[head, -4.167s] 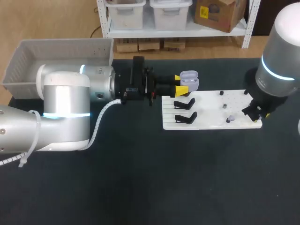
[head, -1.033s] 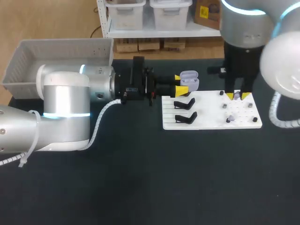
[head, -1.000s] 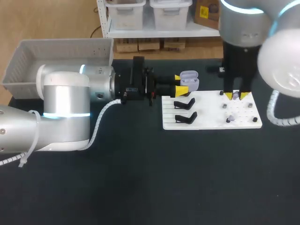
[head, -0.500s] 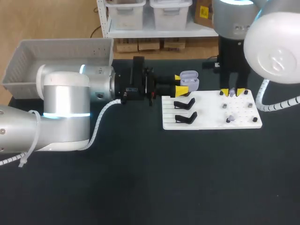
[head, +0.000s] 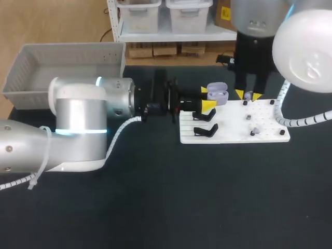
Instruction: Pick up each earbud case from the left stands, insert the matching earbuds, close the lid, and place the case in the box.
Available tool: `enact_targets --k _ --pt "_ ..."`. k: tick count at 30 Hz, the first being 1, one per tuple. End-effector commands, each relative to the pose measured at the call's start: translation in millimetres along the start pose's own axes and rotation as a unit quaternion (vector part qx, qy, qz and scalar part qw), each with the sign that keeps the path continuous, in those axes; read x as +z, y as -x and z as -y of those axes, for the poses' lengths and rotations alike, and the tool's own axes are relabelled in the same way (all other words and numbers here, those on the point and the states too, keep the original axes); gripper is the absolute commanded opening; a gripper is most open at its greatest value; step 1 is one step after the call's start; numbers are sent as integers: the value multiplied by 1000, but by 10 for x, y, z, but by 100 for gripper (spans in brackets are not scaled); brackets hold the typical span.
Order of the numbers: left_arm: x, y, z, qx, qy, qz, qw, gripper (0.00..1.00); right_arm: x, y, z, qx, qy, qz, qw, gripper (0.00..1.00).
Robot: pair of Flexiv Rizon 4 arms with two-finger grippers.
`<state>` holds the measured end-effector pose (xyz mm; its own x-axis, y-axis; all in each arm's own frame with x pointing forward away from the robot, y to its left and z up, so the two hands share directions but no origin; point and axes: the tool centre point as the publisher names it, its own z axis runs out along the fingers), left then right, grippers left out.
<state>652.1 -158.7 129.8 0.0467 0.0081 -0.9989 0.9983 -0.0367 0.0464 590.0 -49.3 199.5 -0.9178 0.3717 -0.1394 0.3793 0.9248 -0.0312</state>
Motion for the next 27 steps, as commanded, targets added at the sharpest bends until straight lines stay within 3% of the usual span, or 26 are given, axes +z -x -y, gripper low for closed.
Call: enact_targets --k 1,7,10,27 --pt "54 -11 72 2 7 0 1000 0 -14 18 -84 14 -11 -2 1000 0" --pt "75 -13 101 5 6 -1 1000 0 36 41 -222 36 -36 2 999 0" --pt "75 -14 101 5 6 -3 1000 0 46 50 -268 51 -29 1 998 0" --pt "75 -14 101 5 6 -3 1000 0 46 50 -268 51 -29 1 998 0"
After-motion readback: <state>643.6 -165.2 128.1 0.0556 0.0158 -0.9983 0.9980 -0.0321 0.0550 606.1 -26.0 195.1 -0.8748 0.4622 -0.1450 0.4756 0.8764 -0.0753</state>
